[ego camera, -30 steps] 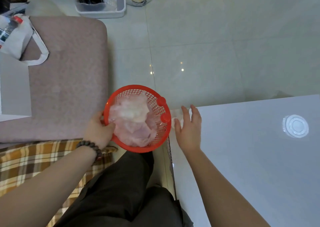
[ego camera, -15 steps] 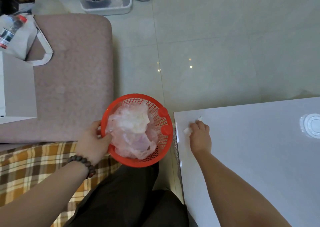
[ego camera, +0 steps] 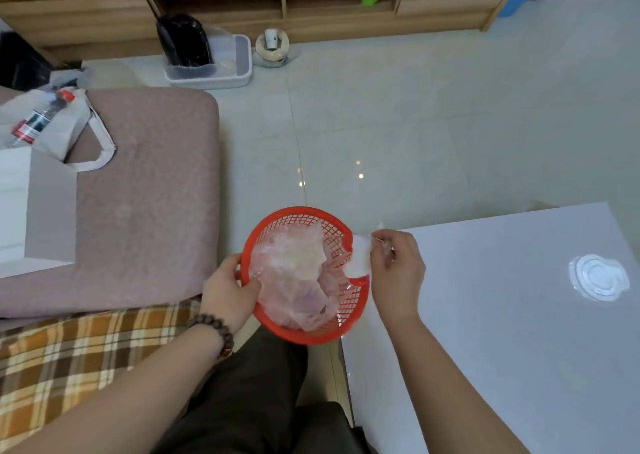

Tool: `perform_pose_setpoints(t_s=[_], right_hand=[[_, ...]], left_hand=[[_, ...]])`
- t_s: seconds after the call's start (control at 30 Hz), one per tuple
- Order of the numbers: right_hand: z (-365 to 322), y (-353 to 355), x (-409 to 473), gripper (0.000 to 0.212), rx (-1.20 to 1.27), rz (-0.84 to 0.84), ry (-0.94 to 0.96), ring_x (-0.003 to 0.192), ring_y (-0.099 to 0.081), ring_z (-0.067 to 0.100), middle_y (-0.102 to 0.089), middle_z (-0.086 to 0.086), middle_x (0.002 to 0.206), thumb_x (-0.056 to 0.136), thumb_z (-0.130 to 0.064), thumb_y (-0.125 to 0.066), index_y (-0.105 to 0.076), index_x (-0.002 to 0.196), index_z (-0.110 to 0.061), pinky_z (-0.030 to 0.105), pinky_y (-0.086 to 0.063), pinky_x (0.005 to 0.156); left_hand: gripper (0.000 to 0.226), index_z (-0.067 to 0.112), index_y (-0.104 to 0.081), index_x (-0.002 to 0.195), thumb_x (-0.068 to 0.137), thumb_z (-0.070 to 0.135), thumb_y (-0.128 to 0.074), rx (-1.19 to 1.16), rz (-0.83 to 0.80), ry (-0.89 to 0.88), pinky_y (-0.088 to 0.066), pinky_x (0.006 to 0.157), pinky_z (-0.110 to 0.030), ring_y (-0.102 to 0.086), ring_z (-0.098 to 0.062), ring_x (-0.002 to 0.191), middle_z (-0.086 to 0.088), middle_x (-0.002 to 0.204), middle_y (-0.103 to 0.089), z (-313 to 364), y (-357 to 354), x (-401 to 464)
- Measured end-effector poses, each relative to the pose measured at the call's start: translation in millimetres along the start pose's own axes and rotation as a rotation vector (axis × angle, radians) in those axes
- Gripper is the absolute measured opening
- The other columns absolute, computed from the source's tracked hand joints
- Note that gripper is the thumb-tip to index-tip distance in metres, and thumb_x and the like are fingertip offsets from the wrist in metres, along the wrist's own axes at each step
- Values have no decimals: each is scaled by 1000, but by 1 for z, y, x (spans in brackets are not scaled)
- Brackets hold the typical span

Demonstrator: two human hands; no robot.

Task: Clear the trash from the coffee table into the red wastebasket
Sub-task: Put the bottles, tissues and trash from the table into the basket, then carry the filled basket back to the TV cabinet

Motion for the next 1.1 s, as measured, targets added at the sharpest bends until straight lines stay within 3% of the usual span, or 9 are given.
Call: perform_pose_setpoints(t_s=[0.13, 0.3, 0.43, 0.53, 0.7, 0.83, 0.97, 1.1], right_hand=[[-58, -4, -20, 15, 5, -90, 194, 89, -54, 10, -55, -3, 102, 86, -7, -54, -62, 95, -16, 15, -43, 72], [-50, -47, -46, 30, -215, -358, 197, 124, -42, 13, -46, -2, 134, 93, -19, -49, -54, 123, -21, 27, -42, 102], [-37, -76, -59, 50, -352, -541, 175, 135, -35, 16, -32, -2, 151, 95, -33, -44, -30, 143, -27, 31, -35, 109], [-46, -95, -66, 59, -498, -665, 283, 142, -21, 16, -20, -2, 157, 95, -39, -43, -18, 147, -28, 31, -23, 114], [-82, -76, -51, 48, -185, -475, 261, 138, -27, 12, -30, -6, 151, 96, -34, -42, -29, 142, -29, 26, -26, 109], [-74, -51, -25, 44, -92, -210, 154, 131, -36, 12, -36, -2, 145, 95, -24, -44, -37, 138, -22, 26, -36, 102], [-40, -64, -16, 46, -149, -251, -95, 133, -37, 20, -36, 5, 147, 97, -23, -43, -33, 142, -17, 26, -32, 102], [-29, -97, -16, 50, 43, -386, -323, 115, -54, 17, -46, 4, 142, 97, -33, -43, -29, 144, -23, 11, -43, 80]], left_hand=[[32, 24, -53, 117, 86, 22, -61, -16, -3, -38, -58, 65, -32, -65, -16, 86, 7, 95, -63, 18, -14, -16], [27, 35, -50, 107, 86, 21, -61, -71, -21, -96, -44, 45, -9, -57, 2, 74, 25, 85, -53, 37, -20, -33], [28, 34, -51, 107, 87, 18, -61, -110, -15, -113, -43, 41, -8, -58, 0, 73, 22, 87, -55, 39, -11, -38], [27, 29, -53, 113, 88, 24, -60, -100, 2, -94, -46, 46, -11, -61, -4, 77, 13, 94, -59, 29, -1, -37], [35, 20, -53, 122, 88, 25, -58, -96, 24, -32, -55, 61, -25, -65, -19, 90, 0, 104, -65, 10, 22, -26], [33, 19, -51, 121, 89, 25, -58, -179, 47, 32, -57, 61, -32, -67, -23, 82, -1, 101, -64, 2, 43, -7], [22, 28, -46, 105, 88, 23, -59, -226, 94, 42, -54, 62, -31, -63, -15, 77, 12, 84, -56, 0, 68, 13], [22, 31, -45, 102, 88, 22, -60, -308, 110, 52, -50, 57, -24, -60, -11, 75, 16, 82, -54, 3, 89, 35]])
Point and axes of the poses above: each hand's wrist, its own x-axis towards the middle knuckle, its own y-axis out of the back of the hand, z = x × y, the point moved 9 cm from there along x, towards the middle knuckle
